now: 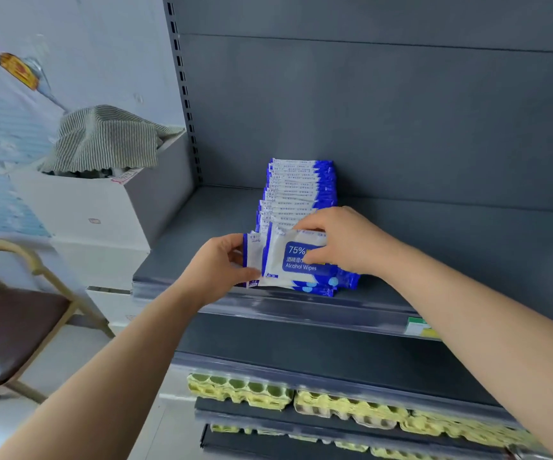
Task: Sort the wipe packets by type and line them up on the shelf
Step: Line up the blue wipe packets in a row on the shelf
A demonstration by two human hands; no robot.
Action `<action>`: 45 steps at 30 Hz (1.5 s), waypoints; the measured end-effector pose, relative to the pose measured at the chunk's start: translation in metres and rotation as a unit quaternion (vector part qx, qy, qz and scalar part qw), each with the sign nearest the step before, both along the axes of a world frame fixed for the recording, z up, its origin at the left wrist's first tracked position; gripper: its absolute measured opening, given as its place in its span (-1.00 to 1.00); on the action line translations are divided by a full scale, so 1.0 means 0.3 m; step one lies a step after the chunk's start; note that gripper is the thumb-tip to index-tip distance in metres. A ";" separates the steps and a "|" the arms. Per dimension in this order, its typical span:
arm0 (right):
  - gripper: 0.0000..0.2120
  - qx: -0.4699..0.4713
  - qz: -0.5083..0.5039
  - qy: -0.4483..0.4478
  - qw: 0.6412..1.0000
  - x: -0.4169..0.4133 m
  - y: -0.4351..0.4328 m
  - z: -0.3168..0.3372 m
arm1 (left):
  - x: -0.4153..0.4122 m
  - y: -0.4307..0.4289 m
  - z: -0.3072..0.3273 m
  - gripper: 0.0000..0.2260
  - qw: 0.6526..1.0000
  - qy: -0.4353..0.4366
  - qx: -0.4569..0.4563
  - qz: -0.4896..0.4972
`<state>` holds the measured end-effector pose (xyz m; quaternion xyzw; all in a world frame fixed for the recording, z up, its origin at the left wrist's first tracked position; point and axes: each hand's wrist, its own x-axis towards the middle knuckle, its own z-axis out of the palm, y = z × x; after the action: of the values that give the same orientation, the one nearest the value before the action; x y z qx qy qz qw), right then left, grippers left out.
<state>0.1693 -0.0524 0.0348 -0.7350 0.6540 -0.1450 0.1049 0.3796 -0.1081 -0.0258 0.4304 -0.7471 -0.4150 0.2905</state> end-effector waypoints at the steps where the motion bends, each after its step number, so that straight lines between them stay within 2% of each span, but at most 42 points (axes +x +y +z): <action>1: -0.58 0.002 0.009 0.014 1.000 0.015 0.000 -0.004 | -0.006 -0.002 -0.005 -0.60 0.999 -0.007 -0.031 0.005; 3: -0.58 0.003 0.017 0.038 0.999 0.040 -0.003 -0.015 | -0.012 -0.011 -0.013 -0.67 0.998 -0.016 -0.059 0.011; 4: -0.58 0.002 0.018 0.041 0.999 0.049 -0.006 -0.021 | -0.010 -0.015 -0.012 -0.73 0.999 -0.001 -0.038 0.013; 7: -0.63 0.000 0.011 0.029 1.000 0.055 -0.013 -0.032 | 0.014 -0.023 0.004 -0.83 0.990 0.094 0.102 0.001; 9: -0.66 -0.004 0.005 0.029 1.000 0.054 -0.015 -0.036 | 0.030 -0.018 0.011 -0.86 0.981 0.117 0.151 -0.029; 10: -0.66 -0.009 0.003 0.032 0.999 0.057 -0.015 -0.038 | 0.033 -0.014 0.011 -0.87 0.982 0.108 0.145 -0.045; 13: -0.65 -0.033 -0.002 0.038 0.999 0.071 -0.008 -0.050 | 0.018 -0.001 -0.009 -0.59 0.998 -0.013 0.032 -0.046; 16: -0.57 -0.055 0.006 0.069 0.996 0.061 0.017 -0.062 | 0.002 0.010 -0.018 -0.52 0.999 -0.032 -0.006 -0.016; 21: -0.34 -0.050 -0.028 0.032 0.998 -0.018 0.079 -0.087 | 0.000 0.011 -0.036 -0.55 0.999 -0.041 -0.021 0.004; 25: -0.35 -0.056 -0.044 0.045 0.996 -0.018 0.059 -0.090 | -0.022 0.014 -0.019 -0.57 0.996 -0.065 -0.049 0.038; 28: -0.34 -0.041 -0.027 0.077 0.996 -0.021 0.068 -0.103 | -0.022 0.016 -0.027 -0.59 0.993 -0.090 -0.073 0.022; 31: -0.31 -0.031 -0.006 0.108 0.994 -0.030 0.098 -0.129 | -0.005 0.010 -0.031 -0.67 0.988 -0.129 -0.073 -0.031; 35: -0.42 -0.033 -0.010 0.092 0.995 -0.026 0.105 -0.128 | 0.033 -0.015 -0.019 -0.76 0.989 -0.120 -0.008 -0.082; 40: -0.42 -0.058 -0.022 0.092 0.994 -0.019 0.095 -0.128 | 0.011 -0.018 -0.037 -0.73 0.990 -0.127 -0.067 -0.016; 44: -0.36 -0.030 -0.021 0.050 0.998 -0.028 0.105 -0.139 | 0.024 -0.019 -0.028 -0.72 0.991 -0.130 -0.008 -0.033; 45: -0.35 -0.024 -0.023 0.031 0.999 -0.033 0.111 -0.144 | 0.027 -0.019 -0.022 -0.66 0.992 -0.122 0.004 -0.015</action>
<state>0.1596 -0.0192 -0.0085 -0.7262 0.6702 -0.1397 0.0637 0.3877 -0.1137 -0.0323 0.4680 -0.7814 -0.3668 0.1894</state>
